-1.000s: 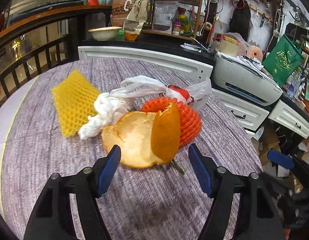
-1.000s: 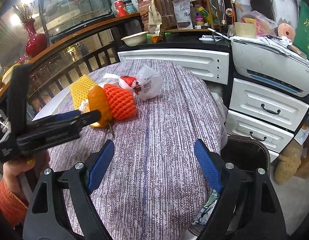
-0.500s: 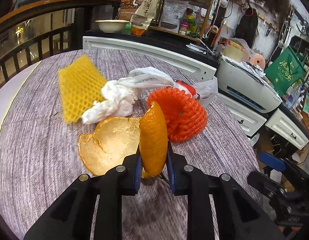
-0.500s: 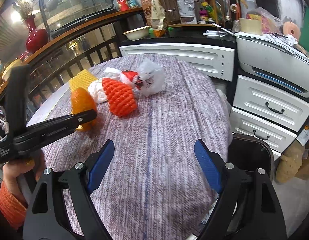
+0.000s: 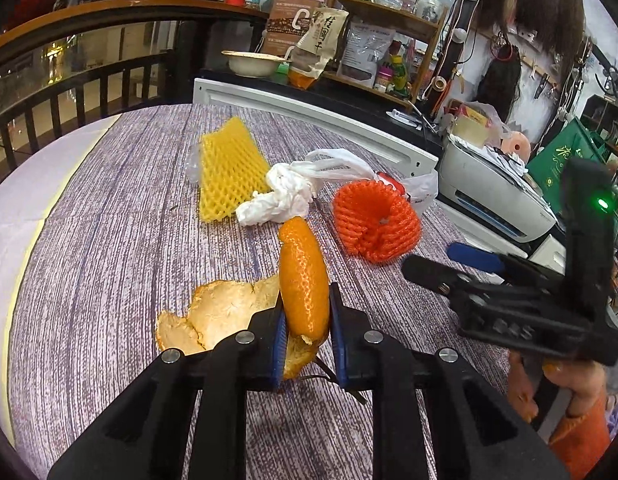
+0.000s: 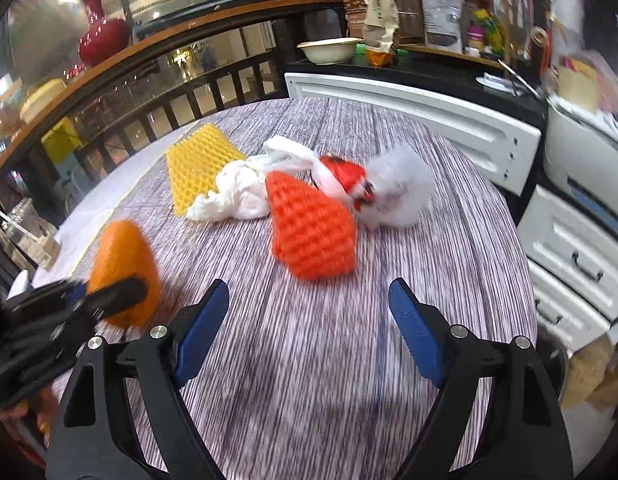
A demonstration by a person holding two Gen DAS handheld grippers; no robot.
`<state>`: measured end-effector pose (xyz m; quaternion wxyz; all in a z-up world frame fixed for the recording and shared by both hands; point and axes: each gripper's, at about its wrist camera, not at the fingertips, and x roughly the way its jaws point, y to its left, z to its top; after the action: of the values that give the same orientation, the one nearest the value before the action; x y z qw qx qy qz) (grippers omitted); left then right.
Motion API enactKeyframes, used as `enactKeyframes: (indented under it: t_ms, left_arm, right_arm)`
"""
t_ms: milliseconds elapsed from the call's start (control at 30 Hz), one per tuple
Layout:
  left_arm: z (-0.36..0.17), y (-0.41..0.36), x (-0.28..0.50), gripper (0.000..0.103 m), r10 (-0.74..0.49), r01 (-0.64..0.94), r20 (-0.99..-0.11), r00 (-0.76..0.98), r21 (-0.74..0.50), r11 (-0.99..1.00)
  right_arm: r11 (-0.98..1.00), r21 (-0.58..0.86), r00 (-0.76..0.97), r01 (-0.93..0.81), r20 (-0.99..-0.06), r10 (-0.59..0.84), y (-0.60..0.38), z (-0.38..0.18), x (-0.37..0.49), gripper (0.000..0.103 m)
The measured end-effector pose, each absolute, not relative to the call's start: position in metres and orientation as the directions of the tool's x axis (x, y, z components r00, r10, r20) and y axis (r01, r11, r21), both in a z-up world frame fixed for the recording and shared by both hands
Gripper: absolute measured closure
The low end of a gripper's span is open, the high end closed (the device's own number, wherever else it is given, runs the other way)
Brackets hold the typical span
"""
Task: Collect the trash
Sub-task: 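Grasp the orange foam fruit net with the right tool while the left holds peels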
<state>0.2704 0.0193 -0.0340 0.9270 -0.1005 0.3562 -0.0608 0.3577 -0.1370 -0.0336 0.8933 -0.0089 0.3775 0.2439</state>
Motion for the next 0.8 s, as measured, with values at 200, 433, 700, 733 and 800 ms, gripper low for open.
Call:
enactKeyframes:
  t_ms: [200,433,700,733,800]
  left_arm:
    - [-0.034,0.022,0.263,0.084,-0.181,0.03,-0.645,0.742,-0.238,0.971]
    - [-0.033,0.026,0.255,0.084,-0.172,0.025,-0.635,0.753,-0.233,0.972]
    - [-0.029,0.022,0.246,0.084,-0.182,0.03,-0.62,0.763,-0.247,0.968]
    - [-0.029,0.021,0.246,0.084,-0.184,0.031,-0.619,0.764,-0.249,0.968]
    - [-0.028,0.018,0.243,0.084,-0.189,0.036,-0.615,0.765,-0.252,0.967]
  right_arm:
    - [0.891,0.112,0.58,-0.44,-0.723,0.377,-0.117,-0.045,0.384,0.054]
    - [0.888,0.12,0.576,-0.444,-0.721,0.386,-0.123,-0.048,0.377,0.083]
    - [0.873,0.149,0.596,-0.464,-0.677,0.432,-0.141,-0.033,0.34,0.085]
    - [0.872,0.153,0.597,-0.464,-0.673,0.436,-0.144,-0.032,0.335,0.085]
    - [0.871,0.164,0.602,-0.463,-0.663,0.445,-0.151,-0.03,0.326,0.086]
